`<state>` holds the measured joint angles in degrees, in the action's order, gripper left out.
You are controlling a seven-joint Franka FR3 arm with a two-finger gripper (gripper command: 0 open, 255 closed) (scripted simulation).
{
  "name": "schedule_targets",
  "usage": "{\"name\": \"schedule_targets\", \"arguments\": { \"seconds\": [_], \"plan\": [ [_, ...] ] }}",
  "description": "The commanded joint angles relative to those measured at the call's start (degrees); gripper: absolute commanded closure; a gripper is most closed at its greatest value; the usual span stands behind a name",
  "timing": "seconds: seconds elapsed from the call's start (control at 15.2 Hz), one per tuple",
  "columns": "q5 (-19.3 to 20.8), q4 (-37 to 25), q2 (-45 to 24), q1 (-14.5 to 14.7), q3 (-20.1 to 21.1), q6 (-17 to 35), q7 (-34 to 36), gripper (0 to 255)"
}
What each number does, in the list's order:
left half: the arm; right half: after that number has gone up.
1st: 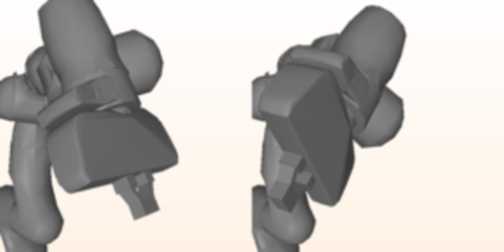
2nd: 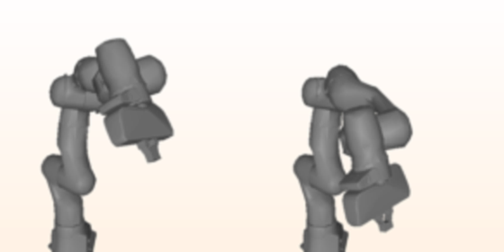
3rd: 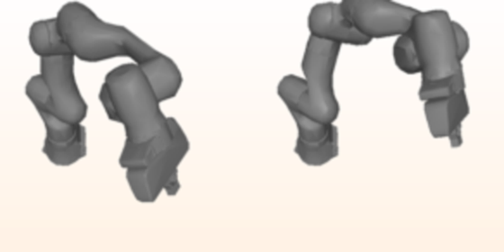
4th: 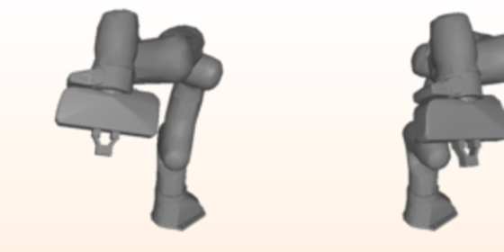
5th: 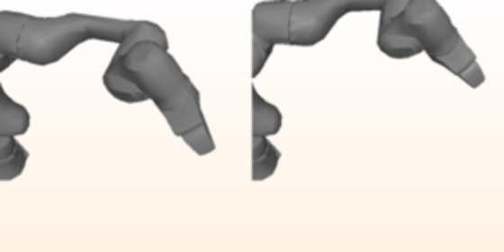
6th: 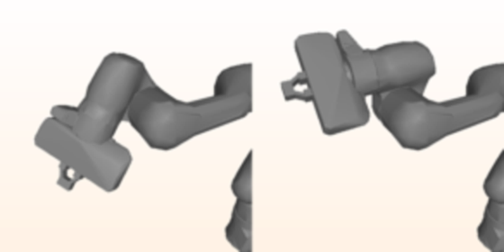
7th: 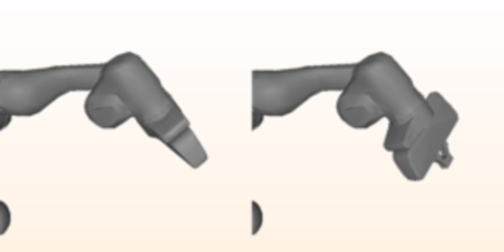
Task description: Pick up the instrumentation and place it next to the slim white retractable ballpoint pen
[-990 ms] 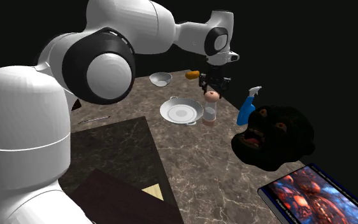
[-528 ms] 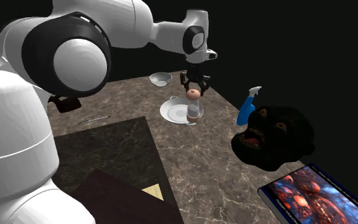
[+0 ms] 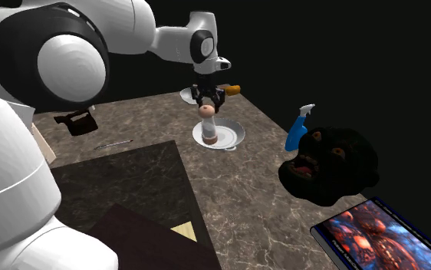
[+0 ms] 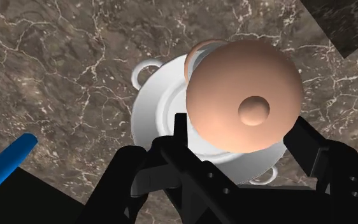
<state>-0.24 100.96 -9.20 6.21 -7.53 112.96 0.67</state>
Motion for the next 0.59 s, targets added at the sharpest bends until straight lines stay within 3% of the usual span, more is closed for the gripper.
{"name": "schedule_targets", "arguments": {
  "seconds": [0.0,0.53],
  "plan": [
    [0.39,1.25,0.91,1.47,0.97,0.34,2.65,255],
    [1.68,3.25,2.53,7.41,5.37,0.52,13.41,255]
  ]
}}
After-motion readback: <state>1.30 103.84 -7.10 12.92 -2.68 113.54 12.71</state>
